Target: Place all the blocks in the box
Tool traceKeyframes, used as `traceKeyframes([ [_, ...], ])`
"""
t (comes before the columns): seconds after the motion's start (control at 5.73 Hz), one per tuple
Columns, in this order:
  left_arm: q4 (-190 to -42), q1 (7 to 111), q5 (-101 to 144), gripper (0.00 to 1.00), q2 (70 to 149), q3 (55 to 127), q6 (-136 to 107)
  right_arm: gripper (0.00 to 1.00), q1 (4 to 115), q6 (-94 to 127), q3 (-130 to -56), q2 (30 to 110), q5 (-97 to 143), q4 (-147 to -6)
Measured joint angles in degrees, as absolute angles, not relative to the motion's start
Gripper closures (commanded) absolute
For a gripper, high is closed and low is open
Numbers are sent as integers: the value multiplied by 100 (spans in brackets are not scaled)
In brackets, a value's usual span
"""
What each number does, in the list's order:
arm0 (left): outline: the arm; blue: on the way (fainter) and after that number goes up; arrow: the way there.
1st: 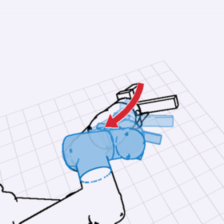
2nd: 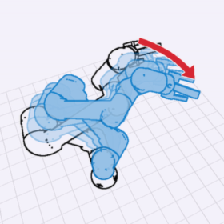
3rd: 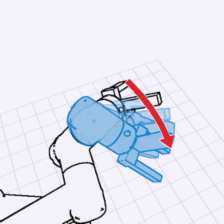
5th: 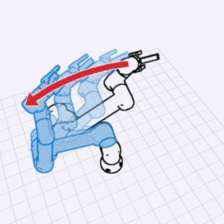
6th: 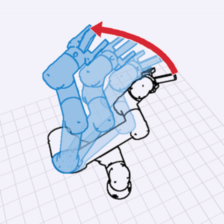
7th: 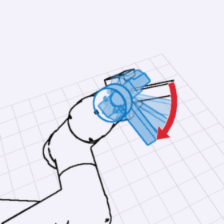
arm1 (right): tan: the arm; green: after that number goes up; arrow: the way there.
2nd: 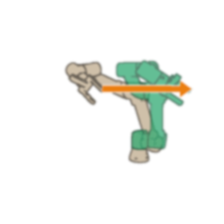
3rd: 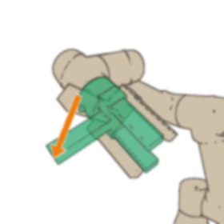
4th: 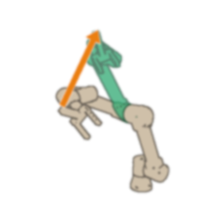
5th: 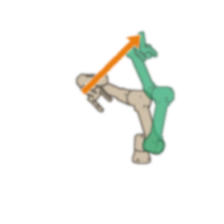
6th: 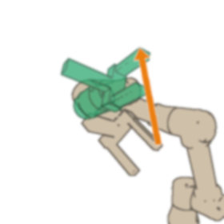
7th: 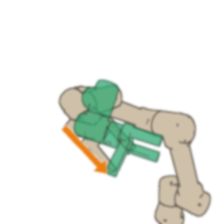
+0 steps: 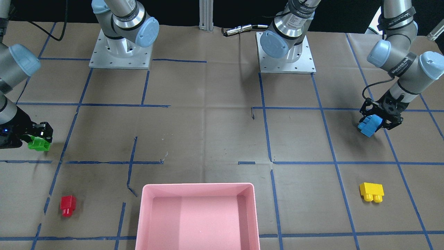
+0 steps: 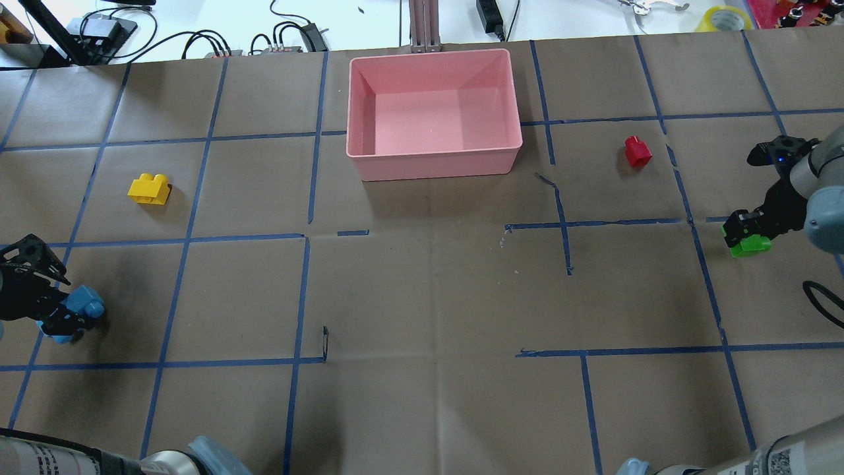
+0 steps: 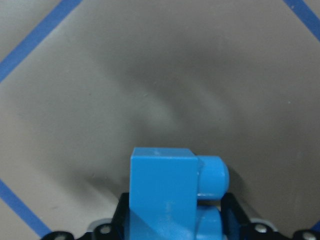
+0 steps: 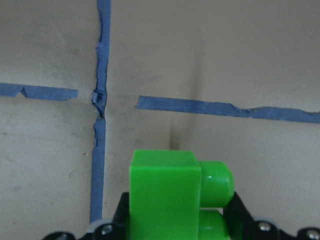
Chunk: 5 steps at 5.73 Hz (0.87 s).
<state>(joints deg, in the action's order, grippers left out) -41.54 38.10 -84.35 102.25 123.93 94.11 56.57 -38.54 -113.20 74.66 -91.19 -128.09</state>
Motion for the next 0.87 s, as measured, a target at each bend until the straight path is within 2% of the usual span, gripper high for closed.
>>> traceKeyframes([
  [0.17,-4396,3892,-8408,93,10129,11991,9301,91,5709,-3669,-10905,7654,-9093,-12204],
  [0.7,-6790,4962,-8327,93,10229,9412,7867,91,6469,-2521,-9309,7745,-8815,-10635],
  [0.87,-7101,5472,-8321,93,10386,8920,7153,90,6780,-2032,-8900,7660,-8481,-10314],
])
